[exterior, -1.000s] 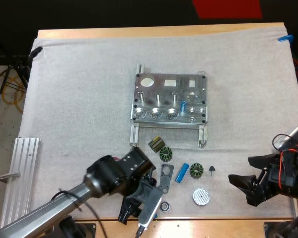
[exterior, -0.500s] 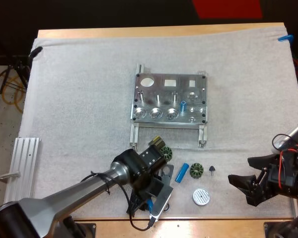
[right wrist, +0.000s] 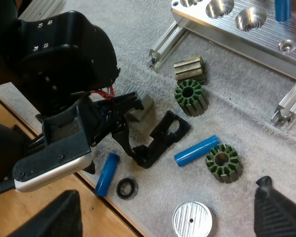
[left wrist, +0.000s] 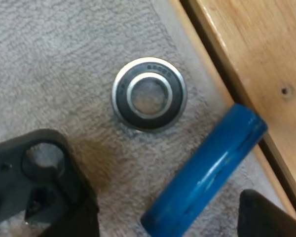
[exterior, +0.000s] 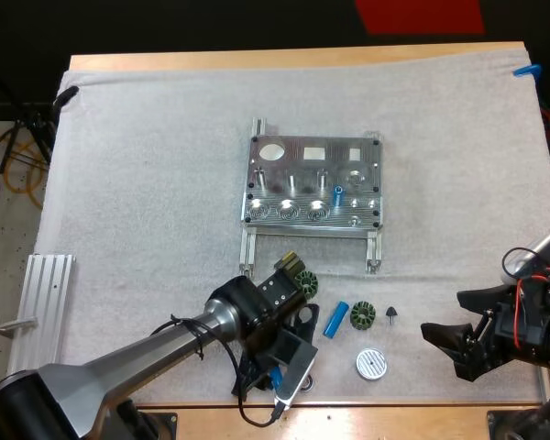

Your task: Load cells from left to right

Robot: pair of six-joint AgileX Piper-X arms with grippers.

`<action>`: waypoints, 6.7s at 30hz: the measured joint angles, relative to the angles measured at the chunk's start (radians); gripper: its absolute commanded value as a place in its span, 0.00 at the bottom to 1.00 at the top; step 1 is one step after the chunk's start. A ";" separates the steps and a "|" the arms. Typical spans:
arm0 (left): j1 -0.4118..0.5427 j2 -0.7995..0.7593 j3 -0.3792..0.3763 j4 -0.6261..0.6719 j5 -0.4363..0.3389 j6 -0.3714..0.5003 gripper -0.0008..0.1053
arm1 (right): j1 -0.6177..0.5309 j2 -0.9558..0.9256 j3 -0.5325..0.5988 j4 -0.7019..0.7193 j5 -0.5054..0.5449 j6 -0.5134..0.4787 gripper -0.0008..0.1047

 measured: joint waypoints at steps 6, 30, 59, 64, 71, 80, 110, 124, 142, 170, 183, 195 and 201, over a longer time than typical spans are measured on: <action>0.000 0.002 0.018 0.042 0.000 0.000 0.56 | 0.000 0.000 0.000 0.000 0.000 0.000 0.67; 0.000 0.016 0.015 -0.033 0.002 0.000 0.56 | 0.000 0.000 0.000 -0.002 0.000 0.000 0.67; 0.000 0.031 0.014 -0.033 -0.023 -0.047 0.01 | 0.000 0.000 0.000 -0.008 0.013 0.000 0.67; 0.000 0.031 0.009 -0.023 -0.029 -0.142 0.01 | 0.000 0.000 0.000 -0.059 0.013 0.000 0.67; 0.000 0.028 -0.117 0.085 -0.056 -0.291 0.01 | 0.000 0.010 0.000 -0.107 0.013 0.097 0.67; 0.000 -0.179 -0.164 0.100 -0.107 -0.349 0.01 | 0.000 0.108 0.000 -0.116 0.013 0.150 0.67; 0.201 -0.599 -0.164 -0.059 -0.080 -0.542 0.01 | 0.000 0.491 0.000 -0.591 -0.525 0.352 0.67; 0.201 -0.599 -0.164 -0.142 0.002 -0.564 0.01 | 0.093 0.576 0.000 -0.703 -0.545 0.373 0.66; 0.201 -0.601 -0.164 -0.105 0.009 -0.565 0.01 | 0.094 0.579 0.001 -0.733 -0.520 0.389 0.01; 0.201 -0.708 -0.243 -0.037 -0.255 -0.810 0.62 | 0.094 0.633 -0.140 -0.506 0.006 0.218 0.01; 0.201 -0.748 -0.243 -0.030 -0.289 -0.917 0.62 | 0.038 0.937 -0.469 -0.188 0.294 0.042 0.01; 0.201 -0.748 -0.243 -0.030 -0.289 -0.929 0.62 | -0.017 1.144 -0.582 -0.109 0.344 -0.039 0.01; 0.201 -0.748 -0.243 -0.030 -0.289 -0.929 0.62 | -0.017 1.194 -0.582 -0.100 0.374 -0.069 0.01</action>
